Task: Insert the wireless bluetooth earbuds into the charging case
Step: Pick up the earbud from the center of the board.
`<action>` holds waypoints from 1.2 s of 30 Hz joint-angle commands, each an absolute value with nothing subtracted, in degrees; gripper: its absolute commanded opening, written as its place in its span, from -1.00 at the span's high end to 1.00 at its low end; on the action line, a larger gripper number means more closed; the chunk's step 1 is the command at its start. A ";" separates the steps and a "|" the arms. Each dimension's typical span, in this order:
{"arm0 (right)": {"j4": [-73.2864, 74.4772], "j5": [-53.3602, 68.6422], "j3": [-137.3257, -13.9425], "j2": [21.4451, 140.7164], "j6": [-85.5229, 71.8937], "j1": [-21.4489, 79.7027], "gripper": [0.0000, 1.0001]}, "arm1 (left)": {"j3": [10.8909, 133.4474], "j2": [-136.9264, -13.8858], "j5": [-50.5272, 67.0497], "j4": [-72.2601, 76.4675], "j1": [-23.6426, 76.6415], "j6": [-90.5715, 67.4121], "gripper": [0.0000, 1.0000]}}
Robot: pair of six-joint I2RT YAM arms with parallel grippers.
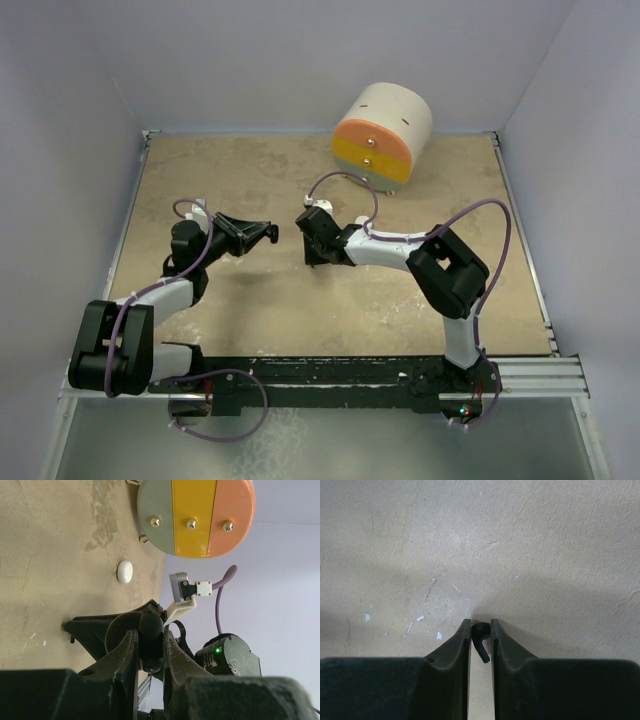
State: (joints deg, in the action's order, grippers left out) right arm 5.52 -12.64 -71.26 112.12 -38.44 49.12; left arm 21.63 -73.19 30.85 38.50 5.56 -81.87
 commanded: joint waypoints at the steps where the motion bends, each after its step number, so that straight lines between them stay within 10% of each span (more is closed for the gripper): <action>1: 9.36 -12.56 -71.63 113.43 -36.66 49.39 0.74 | 22.13 -73.21 31.62 41.87 5.02 -81.90 1.00; 17: 11.58 -13.21 -73.00 112.62 -34.01 49.39 0.26 | 22.50 -72.63 31.31 40.25 5.09 -81.03 1.00; 36: 15.00 -13.88 -75.62 116.78 -29.25 49.40 0.26 | 22.06 -72.15 31.05 39.89 5.01 -80.71 1.00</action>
